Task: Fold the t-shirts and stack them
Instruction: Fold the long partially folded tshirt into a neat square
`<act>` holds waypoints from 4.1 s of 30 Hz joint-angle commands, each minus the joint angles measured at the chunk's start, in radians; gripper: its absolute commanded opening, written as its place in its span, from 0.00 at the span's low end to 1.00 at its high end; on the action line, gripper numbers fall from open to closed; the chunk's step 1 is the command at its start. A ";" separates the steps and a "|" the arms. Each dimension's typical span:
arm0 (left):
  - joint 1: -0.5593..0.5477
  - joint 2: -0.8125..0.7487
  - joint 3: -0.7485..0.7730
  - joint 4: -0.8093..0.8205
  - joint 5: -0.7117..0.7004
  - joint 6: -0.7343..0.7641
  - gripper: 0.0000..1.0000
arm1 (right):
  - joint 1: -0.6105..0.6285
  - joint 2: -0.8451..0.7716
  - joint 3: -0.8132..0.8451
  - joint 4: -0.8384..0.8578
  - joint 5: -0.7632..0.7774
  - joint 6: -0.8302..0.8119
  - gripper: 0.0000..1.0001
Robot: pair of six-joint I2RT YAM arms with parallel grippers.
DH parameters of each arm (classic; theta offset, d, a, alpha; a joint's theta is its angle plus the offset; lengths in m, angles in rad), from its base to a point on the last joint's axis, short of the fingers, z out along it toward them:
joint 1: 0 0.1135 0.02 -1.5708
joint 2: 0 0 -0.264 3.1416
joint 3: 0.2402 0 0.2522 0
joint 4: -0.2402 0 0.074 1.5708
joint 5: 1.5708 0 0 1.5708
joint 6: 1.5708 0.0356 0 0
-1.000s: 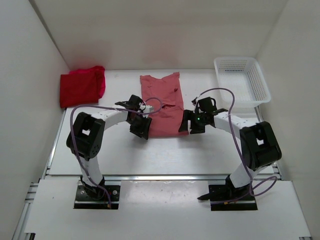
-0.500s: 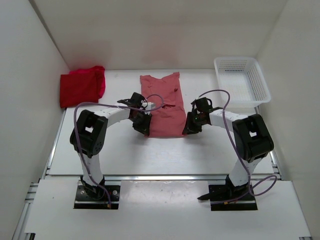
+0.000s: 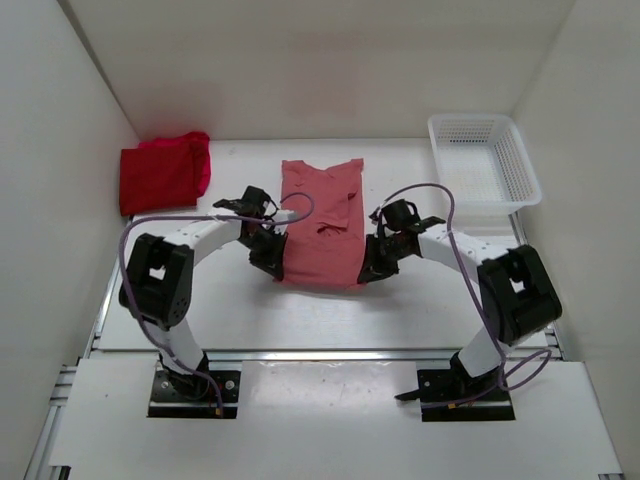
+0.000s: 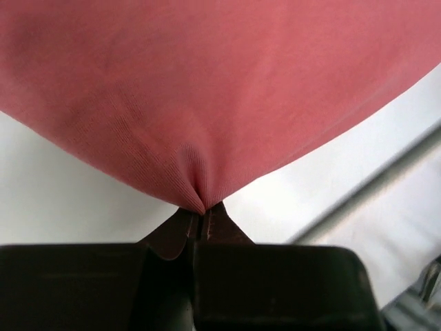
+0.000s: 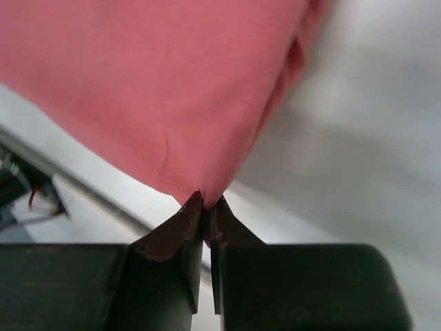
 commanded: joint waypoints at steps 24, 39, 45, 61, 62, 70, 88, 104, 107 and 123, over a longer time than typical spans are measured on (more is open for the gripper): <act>0.137 -0.198 0.373 -0.597 0.026 0.375 0.00 | 0.019 -0.150 0.342 -0.538 -0.372 -0.105 0.00; 0.107 0.078 0.563 -0.603 0.172 0.348 0.00 | -0.085 0.112 0.614 -0.702 -0.311 -0.246 0.00; 0.154 -0.022 0.483 -0.626 0.247 0.363 0.00 | -0.062 -0.110 0.341 -0.541 -0.370 -0.113 0.00; 0.111 -0.265 0.127 -0.628 0.236 0.348 0.00 | 0.026 -0.514 -0.118 -0.073 -0.452 0.225 0.00; 0.088 -0.266 0.110 -0.629 0.239 0.348 0.00 | 0.025 -0.503 -0.113 -0.090 -0.449 0.219 0.00; 0.172 -0.137 0.197 -0.629 0.296 0.326 0.00 | -0.093 -0.440 -0.093 -0.087 -0.513 0.154 0.00; 0.265 0.318 0.605 -0.531 0.311 0.204 0.05 | -0.248 0.236 0.422 -0.230 -0.525 -0.110 0.00; 0.308 0.421 0.823 -0.393 0.296 0.110 0.98 | -0.306 0.488 0.839 -0.091 -0.391 0.051 0.48; 0.348 0.320 0.773 -0.347 0.268 0.147 0.99 | -0.267 0.465 0.950 -0.273 -0.265 -0.060 0.51; 0.193 0.251 0.519 -0.170 0.189 0.122 0.71 | -0.131 0.296 0.596 -0.199 -0.059 -0.159 0.75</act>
